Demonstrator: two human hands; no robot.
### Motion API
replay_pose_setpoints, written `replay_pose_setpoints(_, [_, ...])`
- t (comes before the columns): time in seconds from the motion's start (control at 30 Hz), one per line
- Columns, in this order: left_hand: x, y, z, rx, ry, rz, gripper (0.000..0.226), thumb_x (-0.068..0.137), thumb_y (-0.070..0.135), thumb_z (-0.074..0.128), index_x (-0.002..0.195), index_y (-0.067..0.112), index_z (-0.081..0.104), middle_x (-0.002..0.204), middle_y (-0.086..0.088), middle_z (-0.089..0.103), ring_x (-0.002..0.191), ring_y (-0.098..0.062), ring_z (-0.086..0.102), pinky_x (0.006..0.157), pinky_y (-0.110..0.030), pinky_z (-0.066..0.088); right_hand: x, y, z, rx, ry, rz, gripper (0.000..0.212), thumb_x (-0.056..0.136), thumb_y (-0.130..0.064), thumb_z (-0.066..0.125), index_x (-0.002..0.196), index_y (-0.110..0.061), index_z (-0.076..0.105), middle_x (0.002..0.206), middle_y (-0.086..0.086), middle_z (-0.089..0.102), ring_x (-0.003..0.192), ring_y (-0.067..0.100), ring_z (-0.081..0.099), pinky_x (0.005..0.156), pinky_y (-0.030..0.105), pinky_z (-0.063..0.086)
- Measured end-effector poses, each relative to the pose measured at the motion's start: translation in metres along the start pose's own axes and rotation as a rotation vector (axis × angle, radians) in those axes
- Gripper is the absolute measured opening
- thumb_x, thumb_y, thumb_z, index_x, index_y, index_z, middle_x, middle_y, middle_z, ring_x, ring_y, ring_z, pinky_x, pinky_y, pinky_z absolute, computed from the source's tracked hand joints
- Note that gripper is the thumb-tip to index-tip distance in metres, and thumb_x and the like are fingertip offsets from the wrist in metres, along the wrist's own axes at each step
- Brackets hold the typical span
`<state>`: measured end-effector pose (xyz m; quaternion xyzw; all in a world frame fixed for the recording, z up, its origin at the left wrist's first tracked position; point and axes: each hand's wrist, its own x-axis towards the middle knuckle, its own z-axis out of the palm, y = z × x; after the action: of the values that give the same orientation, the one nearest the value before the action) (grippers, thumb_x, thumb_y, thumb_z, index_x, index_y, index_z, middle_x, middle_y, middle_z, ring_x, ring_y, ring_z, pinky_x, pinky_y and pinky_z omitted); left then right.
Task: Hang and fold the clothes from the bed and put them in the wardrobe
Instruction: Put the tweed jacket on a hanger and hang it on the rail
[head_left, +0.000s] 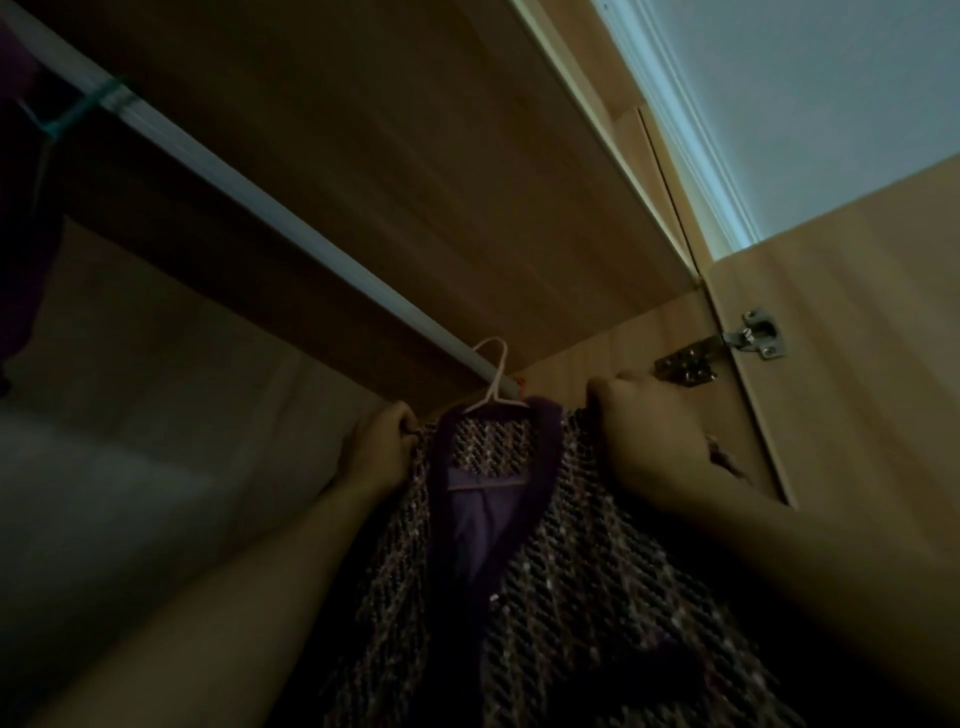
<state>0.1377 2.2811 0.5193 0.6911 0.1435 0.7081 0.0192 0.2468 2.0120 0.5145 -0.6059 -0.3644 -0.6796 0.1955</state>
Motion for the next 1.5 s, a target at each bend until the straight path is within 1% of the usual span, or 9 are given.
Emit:
replay_pose_setpoints(0.13, [-0.016,-0.022,0.005,-0.028,-0.027,-0.117,0.007,0.095,0.010,0.052,0.091,0.012,0.058,0.104,-0.013,0.069,0.084,-0.020,0.056,0.070,-0.029,0.042,0.002,-0.017,0.007,0.054,-0.009,0.003,0.019,0.094,-0.014,0.050,0.078,-0.022,0.046,0.074,-0.001,0.043,0.062,0.018,0.041,0.052,0.031,0.032])
replay_pose_setpoints(0.33, [-0.026,-0.020,0.004,-0.025,0.047,-0.017,0.011,0.097,0.019,0.057,0.086,0.016,0.056,0.101,-0.011,0.068,0.085,-0.022,0.059,0.071,-0.029,0.041,-0.003,-0.012,0.005,-0.050,0.088,-0.015,0.018,0.092,-0.013,0.051,0.077,-0.020,0.046,0.083,0.005,0.054,0.069,0.026,0.050,0.058,0.032,0.029])
replay_pose_setpoints(0.5, [-0.047,-0.033,0.014,-0.128,0.011,0.087,0.028,0.100,0.035,0.049,0.115,0.014,0.062,0.118,-0.008,0.065,0.101,-0.023,0.060,0.086,-0.037,0.050,-0.015,-0.018,0.012,-0.114,0.040,-0.043,0.011,0.095,-0.019,0.049,0.099,-0.018,0.059,0.099,0.007,0.056,0.091,0.028,0.054,0.066,0.033,0.029])
replay_pose_setpoints(0.6, [-0.057,-0.040,0.026,-0.150,-0.046,0.150,0.048,0.102,0.042,0.040,0.147,0.022,0.043,0.149,-0.004,0.048,0.132,-0.022,0.048,0.108,-0.041,0.040,-0.024,-0.022,0.020,-0.067,-0.035,-0.162,0.037,0.099,-0.044,0.041,0.124,-0.023,0.057,0.125,0.006,0.053,0.115,0.027,0.047,0.088,0.036,0.042])
replay_pose_setpoints(0.73, [-0.068,-0.051,0.058,-0.060,-0.097,0.150,0.067,0.098,0.058,0.023,0.158,0.031,0.012,0.166,0.001,0.009,0.151,-0.018,0.014,0.123,-0.042,0.016,-0.051,-0.031,0.038,-0.179,-0.246,-0.238,0.093,0.083,-0.075,-0.002,0.156,-0.021,0.016,0.164,0.008,0.013,0.151,0.030,0.007,0.121,0.047,0.006])
replay_pose_setpoints(0.87, [-0.071,-0.063,0.106,-0.014,-0.127,0.152,0.067,0.097,0.062,0.013,0.157,0.032,0.008,0.167,0.001,0.001,0.153,-0.019,0.006,0.123,-0.046,0.012,-0.064,-0.018,0.062,-0.261,-0.325,-0.213,0.097,0.077,-0.075,-0.008,0.157,-0.021,-0.005,0.165,0.007,-0.011,0.151,0.029,-0.015,0.121,0.050,-0.009])
replay_pose_setpoints(1.03, [-0.074,-0.069,0.157,-0.106,-0.184,0.104,0.057,0.098,0.059,0.003,0.149,0.039,-0.009,0.166,0.001,-0.003,0.153,-0.020,0.004,0.121,-0.052,0.011,-0.068,-0.016,0.082,-0.373,-0.283,-0.233,0.091,0.088,-0.073,0.009,0.157,-0.015,0.000,0.165,0.013,-0.004,0.151,0.034,-0.008,0.121,0.055,-0.005])
replay_pose_setpoints(1.23, [-0.100,-0.081,0.151,-0.083,-0.176,0.065,0.064,0.092,0.058,0.007,0.150,0.039,-0.011,0.167,-0.004,-0.003,0.153,-0.023,0.001,0.121,-0.053,0.008,-0.076,-0.024,0.082,-0.398,-0.256,-0.208,0.091,0.088,-0.071,0.005,0.157,-0.012,0.004,0.165,0.016,0.000,0.151,0.036,-0.005,0.121,0.056,-0.001])
replay_pose_setpoints(1.5, [-0.208,-0.095,0.122,0.012,-0.350,0.041,0.062,0.097,0.062,0.008,0.147,0.035,-0.016,0.166,-0.002,-0.008,0.153,-0.019,-0.005,0.123,-0.045,0.000,-0.168,-0.057,0.052,-0.279,-0.560,-0.317,0.101,0.073,-0.084,-0.005,0.156,-0.028,-0.011,0.162,0.017,-0.018,0.146,0.045,-0.020,0.116,0.062,-0.007])
